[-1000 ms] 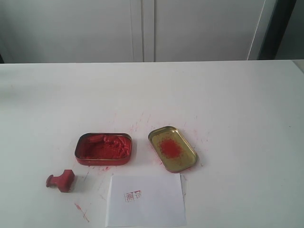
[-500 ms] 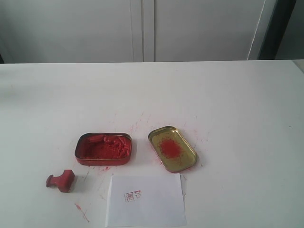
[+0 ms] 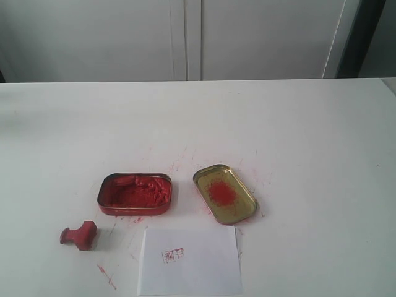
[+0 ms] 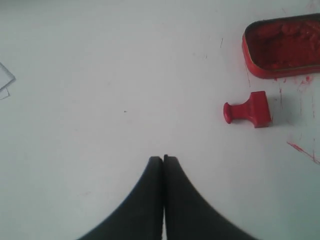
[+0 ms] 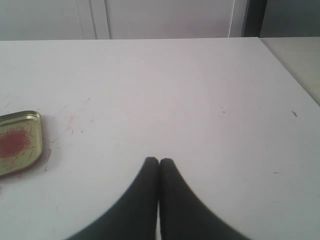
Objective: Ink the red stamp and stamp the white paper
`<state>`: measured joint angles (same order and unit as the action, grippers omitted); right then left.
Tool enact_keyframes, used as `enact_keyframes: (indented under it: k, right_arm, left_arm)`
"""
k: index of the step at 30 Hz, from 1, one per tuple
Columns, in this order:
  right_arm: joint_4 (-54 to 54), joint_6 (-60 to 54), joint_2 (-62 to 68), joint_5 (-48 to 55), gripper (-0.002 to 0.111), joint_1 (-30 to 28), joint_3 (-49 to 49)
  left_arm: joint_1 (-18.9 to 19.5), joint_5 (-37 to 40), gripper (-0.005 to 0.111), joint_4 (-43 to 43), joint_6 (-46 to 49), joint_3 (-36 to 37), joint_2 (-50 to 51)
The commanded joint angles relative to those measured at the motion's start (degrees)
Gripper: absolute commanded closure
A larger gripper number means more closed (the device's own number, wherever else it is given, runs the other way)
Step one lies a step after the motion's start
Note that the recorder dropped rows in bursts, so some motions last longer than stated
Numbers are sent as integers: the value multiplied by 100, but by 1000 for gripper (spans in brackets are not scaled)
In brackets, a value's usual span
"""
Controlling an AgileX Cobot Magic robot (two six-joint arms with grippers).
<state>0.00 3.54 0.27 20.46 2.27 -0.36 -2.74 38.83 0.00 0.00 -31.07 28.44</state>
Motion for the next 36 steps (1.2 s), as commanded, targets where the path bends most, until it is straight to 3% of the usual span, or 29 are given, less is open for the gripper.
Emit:
enact_keyframes:
  k: [1, 17, 36]
  right_arm:
    - [0, 12, -27, -79, 108, 2, 36]
    - [0, 12, -27, -79, 108, 2, 36]
    - [0, 12, -27, -79, 108, 2, 36]
  left_arm:
    - [10, 26, 107, -101, 0, 37, -481]
    - [25, 10, 107, -141, 0, 142, -1747]
    - [25, -2033, 107, -299, -171, 2323, -2844]
